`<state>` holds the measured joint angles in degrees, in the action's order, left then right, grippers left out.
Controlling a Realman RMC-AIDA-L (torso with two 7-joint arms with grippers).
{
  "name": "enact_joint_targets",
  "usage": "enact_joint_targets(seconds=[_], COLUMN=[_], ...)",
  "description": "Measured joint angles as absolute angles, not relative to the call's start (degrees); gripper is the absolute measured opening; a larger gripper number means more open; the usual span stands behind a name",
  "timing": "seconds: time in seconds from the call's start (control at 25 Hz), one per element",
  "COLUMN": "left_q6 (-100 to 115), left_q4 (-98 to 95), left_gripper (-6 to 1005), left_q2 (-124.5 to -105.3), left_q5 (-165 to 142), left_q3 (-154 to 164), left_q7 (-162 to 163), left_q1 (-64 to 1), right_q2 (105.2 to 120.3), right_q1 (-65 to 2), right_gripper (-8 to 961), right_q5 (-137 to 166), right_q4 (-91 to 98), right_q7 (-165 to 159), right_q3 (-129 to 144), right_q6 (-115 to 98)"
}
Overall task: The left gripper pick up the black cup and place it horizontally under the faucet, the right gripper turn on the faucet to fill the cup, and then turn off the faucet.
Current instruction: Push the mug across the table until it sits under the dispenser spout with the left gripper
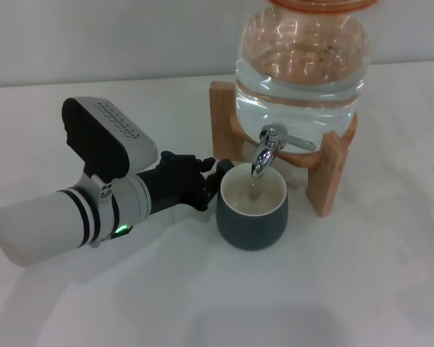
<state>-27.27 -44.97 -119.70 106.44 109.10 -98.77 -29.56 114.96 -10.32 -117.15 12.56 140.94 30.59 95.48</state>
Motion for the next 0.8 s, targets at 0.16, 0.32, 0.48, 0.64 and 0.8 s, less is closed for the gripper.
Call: enact_joint_targets(seconds=[0.16,0.32,0.48,0.64,0.8], left_q6=[-27.2,-27.2,-27.2,-27.7,-27.9], left_q4=[-44.9,-44.8,-44.8,-44.8,-45.3], left_gripper=[198,244,291,340,397], left_q2=[-119.7,-119.71,-119.65,-119.54,-119.46], left_q5=[106.4,106.4,106.5,106.6,106.6], left_q3=[109.2,109.2,109.0,108.8,108.7], left_q7=[-98.8,-98.8,-98.8,-99.4,-100.0], left_q1=[-29.8,-29.9,-29.6,-29.0,-27.7], right_q2=[114.96,114.96,114.96,114.96,114.96], right_q1=[-10.4,-10.5,-10.5,-10.5,-10.5], right_gripper=[860,860,859,859,859], right_q5=[-117.2,-117.2,-117.2,-117.2,-117.2], right_q4=[12.4,12.2,12.1,12.1,12.1], right_q7=[140.9,141.1,141.2,141.2,141.2], right_q3=[30.6,30.6,30.6,30.6,30.6], right_q6=[95.5,95.4,95.3,95.3,95.2])
